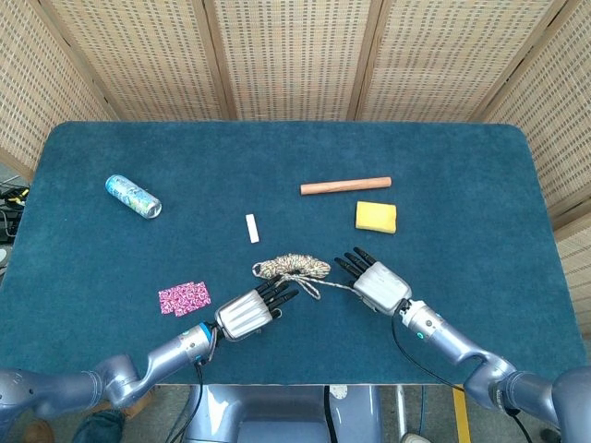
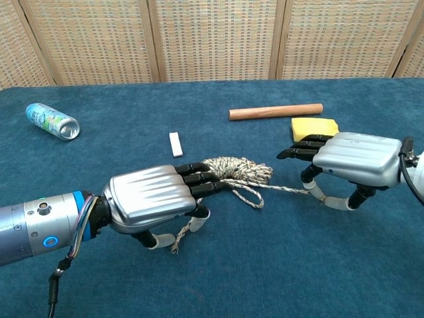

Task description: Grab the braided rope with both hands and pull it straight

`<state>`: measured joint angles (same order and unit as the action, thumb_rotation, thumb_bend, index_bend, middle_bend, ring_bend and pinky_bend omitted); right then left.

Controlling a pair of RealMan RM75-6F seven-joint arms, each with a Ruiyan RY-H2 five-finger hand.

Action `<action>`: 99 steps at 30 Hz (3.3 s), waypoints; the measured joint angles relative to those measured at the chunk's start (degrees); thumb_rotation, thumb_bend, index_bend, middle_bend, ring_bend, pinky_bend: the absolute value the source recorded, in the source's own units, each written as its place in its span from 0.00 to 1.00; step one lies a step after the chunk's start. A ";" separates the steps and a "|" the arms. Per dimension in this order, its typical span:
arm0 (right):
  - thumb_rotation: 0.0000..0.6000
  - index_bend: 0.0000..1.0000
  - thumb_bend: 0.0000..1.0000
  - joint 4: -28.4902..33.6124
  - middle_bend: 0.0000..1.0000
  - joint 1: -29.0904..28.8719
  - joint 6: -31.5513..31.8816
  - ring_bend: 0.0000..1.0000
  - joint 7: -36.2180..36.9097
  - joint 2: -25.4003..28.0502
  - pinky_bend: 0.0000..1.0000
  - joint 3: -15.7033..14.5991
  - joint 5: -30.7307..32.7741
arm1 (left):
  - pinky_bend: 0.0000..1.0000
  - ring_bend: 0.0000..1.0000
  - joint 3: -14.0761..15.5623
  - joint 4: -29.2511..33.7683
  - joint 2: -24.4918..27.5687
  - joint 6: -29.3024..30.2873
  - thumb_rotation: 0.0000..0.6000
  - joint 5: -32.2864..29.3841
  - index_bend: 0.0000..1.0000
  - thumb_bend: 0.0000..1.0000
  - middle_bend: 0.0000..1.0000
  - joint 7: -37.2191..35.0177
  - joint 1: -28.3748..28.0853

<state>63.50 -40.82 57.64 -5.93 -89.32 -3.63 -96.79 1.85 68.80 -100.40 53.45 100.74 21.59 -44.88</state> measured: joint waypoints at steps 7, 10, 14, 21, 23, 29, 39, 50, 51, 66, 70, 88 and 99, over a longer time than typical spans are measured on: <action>1.00 0.64 0.50 -0.13 0.02 -0.08 -0.02 0.00 -0.32 -0.18 0.00 0.02 0.05 | 0.00 0.00 0.65 -1.17 -0.86 0.32 1.00 -0.15 0.49 0.34 0.00 0.71 -0.31; 1.00 0.64 0.50 -0.21 0.02 -0.06 -0.02 0.00 -0.39 -0.22 0.00 -0.02 0.09 | 0.00 0.00 0.78 -1.49 -1.09 0.54 1.00 -0.40 0.49 0.34 0.00 0.53 -0.35; 1.00 0.64 0.50 -0.27 0.02 -0.06 0.02 0.00 -0.43 -0.27 0.00 -0.04 0.12 | 0.00 0.00 0.92 -1.79 -1.28 0.64 1.00 -0.67 0.52 0.34 0.00 0.38 -0.47; 1.00 0.64 0.50 -0.29 0.02 -0.04 0.00 0.00 -0.51 -0.33 0.00 -0.14 0.13 | 0.00 0.00 1.22 -2.03 -1.70 0.42 1.00 -1.13 0.53 0.36 0.00 0.47 -0.70; 1.00 0.64 0.50 -0.34 0.03 -0.04 -0.02 0.00 -0.55 -0.33 0.00 -0.16 0.14 | 0.00 0.00 1.27 -2.07 -1.80 0.34 1.00 -1.24 0.53 0.37 0.00 0.55 -0.76; 1.00 0.64 0.50 -0.50 0.02 -0.03 0.06 0.00 -0.47 -0.35 0.00 -0.23 0.10 | 0.00 0.00 1.37 -2.25 -2.05 0.10 1.00 -1.84 0.57 0.41 0.00 0.81 -0.88; 1.00 0.64 0.50 -0.63 0.03 0.05 0.28 0.00 -0.55 -0.31 0.00 -0.32 0.03 | 0.00 0.00 1.44 -2.02 -2.14 0.39 1.00 -2.34 0.62 0.45 0.00 0.77 -1.01; 1.00 0.64 0.50 -0.69 0.03 0.14 0.46 0.00 -0.73 0.00 0.00 -0.11 0.29 | 0.00 0.00 1.11 -1.96 -0.96 1.55 1.00 -3.34 0.67 0.48 0.00 -0.46 -0.54; 1.00 0.64 0.50 -0.70 0.03 0.15 0.50 0.00 -0.72 0.04 0.00 -0.04 0.35 | 0.00 0.00 1.06 -1.93 -0.71 1.75 1.00 -3.42 0.67 0.48 0.00 -0.70 -0.47; 1.00 0.64 0.50 0.57 0.03 0.69 0.92 0.00 -3.64 3.72 0.00 2.94 4.31 | 0.00 0.00 0.49 -6.51 8.52 10.39 1.00 -4.48 0.68 0.49 0.00 -7.22 3.38; 1.00 0.64 0.50 1.24 0.03 1.25 0.24 0.00 -6.28 5.10 0.00 3.72 6.32 | 0.00 0.00 0.46 -8.70 10.35 11.94 1.00 -5.01 0.68 0.49 0.00 -10.41 4.69; 1.00 0.63 0.50 1.48 0.03 5.85 0.37 0.00 -9.26 8.78 0.00 4.28 11.68 | 0.00 0.00 2.82 -18.64 12.64 18.02 1.00 -4.34 0.68 0.49 0.00 -19.30 10.24; 1.00 0.00 0.00 4.43 0.00 7.21 3.14 0.00 -8.97 9.15 0.00 5.93 13.00 | 0.00 0.00 2.06 -13.83 14.76 17.66 1.00 -5.94 0.00 0.00 0.00 -20.85 11.08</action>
<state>67.93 -33.60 60.78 -14.90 -80.17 2.31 -83.79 3.91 54.98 -85.64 71.11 94.80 0.74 -33.80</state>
